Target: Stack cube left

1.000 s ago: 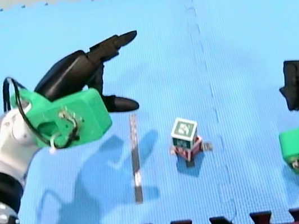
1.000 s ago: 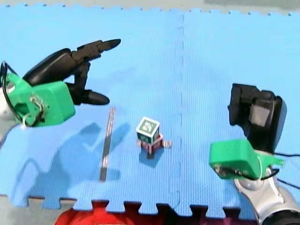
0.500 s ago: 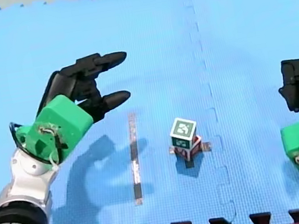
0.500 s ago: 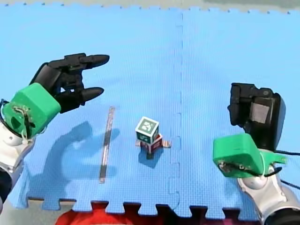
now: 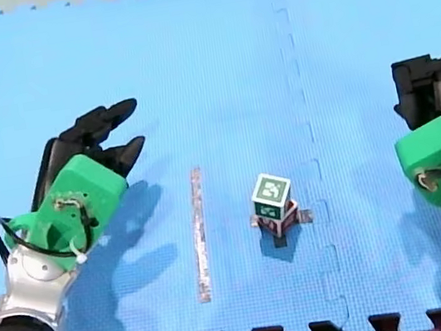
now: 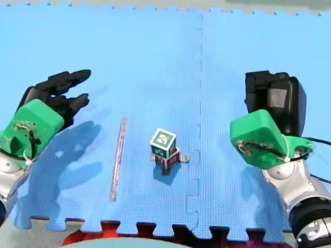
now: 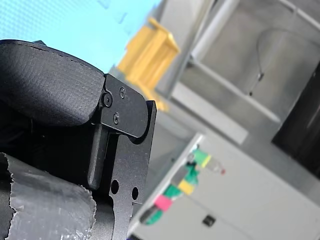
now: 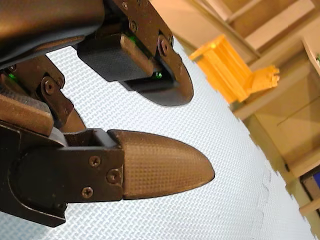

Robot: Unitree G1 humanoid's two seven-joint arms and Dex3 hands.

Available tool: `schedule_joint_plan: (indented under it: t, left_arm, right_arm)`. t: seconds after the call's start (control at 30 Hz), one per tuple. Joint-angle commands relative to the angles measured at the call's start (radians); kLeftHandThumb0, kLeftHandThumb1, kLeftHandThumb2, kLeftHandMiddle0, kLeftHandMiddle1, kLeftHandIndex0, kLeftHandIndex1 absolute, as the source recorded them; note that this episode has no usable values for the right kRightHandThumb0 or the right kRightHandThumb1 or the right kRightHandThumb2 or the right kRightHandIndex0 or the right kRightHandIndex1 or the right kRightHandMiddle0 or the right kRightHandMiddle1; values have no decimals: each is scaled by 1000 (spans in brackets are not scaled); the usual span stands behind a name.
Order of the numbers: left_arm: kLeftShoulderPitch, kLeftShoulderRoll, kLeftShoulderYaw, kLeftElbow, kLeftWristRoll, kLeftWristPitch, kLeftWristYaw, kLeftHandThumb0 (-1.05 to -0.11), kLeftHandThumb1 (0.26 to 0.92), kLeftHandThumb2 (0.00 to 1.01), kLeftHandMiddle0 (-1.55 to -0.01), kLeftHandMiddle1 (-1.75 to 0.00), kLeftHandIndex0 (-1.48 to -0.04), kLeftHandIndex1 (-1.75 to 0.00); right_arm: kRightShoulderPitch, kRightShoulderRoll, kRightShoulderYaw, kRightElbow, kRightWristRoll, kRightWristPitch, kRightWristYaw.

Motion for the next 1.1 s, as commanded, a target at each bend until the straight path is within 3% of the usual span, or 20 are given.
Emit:
schedule_joint_plan:
  t: [0.0, 0.17, 0.47, 0.67, 1.07]
  left_arm:
    - [3, -8, 16, -8, -19, 7, -25, -991, 921, 557, -648, 0, -409, 0]
    - [-3, -22, 32, -12, -41, 37, -82, -1037, 921, 638, -552, 0, -297, 0]
    - [-1, -23, 41, -11, -47, 48, -119, -1048, 921, 764, -482, -2, -247, -2]
    - [-2, -19, 35, -18, -34, 33, -106, -1048, 921, 784, -477, 0, -242, 0]
    - [4, 2, 50, -41, -56, -1, -157, -1048, 921, 771, -466, 0, -240, 0]
  right_arm:
    - [-10, -7, -5, 8, 14, 5, 17]
    - [-17, -12, -8, 17, 28, 8, 41]
    - [-21, -36, -13, 37, 39, -12, 79]
    - [-19, -44, -11, 42, 42, -20, 92]
    - [-10, -58, -7, 42, 38, -27, 92]
